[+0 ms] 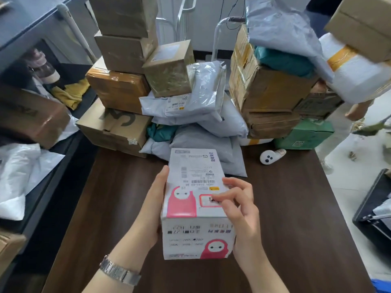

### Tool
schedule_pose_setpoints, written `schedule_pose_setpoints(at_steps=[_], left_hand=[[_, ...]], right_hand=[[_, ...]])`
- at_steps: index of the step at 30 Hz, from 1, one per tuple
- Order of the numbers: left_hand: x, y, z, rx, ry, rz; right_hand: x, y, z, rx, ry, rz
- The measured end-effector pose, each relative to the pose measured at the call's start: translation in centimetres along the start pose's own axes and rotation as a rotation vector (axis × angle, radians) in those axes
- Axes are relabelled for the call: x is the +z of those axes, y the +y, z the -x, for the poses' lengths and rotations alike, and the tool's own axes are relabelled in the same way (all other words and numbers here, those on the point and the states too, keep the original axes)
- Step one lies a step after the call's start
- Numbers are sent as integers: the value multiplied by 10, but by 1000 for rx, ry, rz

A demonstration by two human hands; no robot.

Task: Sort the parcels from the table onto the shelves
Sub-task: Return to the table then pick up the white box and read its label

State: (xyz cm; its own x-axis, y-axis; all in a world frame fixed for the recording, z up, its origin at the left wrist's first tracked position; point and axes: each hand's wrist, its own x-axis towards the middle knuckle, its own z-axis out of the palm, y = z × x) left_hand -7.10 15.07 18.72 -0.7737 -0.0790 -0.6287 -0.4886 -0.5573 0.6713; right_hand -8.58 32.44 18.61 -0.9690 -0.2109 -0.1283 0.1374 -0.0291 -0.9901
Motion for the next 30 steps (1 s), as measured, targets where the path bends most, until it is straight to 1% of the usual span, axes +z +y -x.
schedule_pose_setpoints(at_steps=[5, 8, 10, 12, 14, 16, 18, 21, 24, 27, 30], left_hand=[[-8, 1, -8, 149, -51, 6], [-9, 2, -15, 223, -86, 12], [-7, 0, -16, 267, -23, 13], [-5, 0, -15, 306, 45, -14], [-6, 0, -19, 316, 78, -31], [-7, 3, -23, 312, 51, -59], [-7, 7, -25, 300, 34, -63], [-9, 6, -24, 343, 64, -82], [-5, 7, -20, 380, 85, -97], [4, 11, -13, 397, 146, -111], [9, 11, -10, 424, 164, -126]], right_hand=[[-6, 5, -6, 137, 107, -218], [-13, 5, -12, 222, 131, -218], [-14, 4, -17, 202, 148, -185], [-10, 4, -19, 136, 165, -71], [-5, 7, -19, 99, 172, -49], [-4, 11, -22, 140, 143, -86], [-4, 15, -26, 210, 74, -119], [-6, 16, -31, 282, -13, -163], [-11, 12, -35, 269, -53, -211], [-13, 10, -36, 245, -58, -230], [-15, 8, -36, 232, -71, -234]])
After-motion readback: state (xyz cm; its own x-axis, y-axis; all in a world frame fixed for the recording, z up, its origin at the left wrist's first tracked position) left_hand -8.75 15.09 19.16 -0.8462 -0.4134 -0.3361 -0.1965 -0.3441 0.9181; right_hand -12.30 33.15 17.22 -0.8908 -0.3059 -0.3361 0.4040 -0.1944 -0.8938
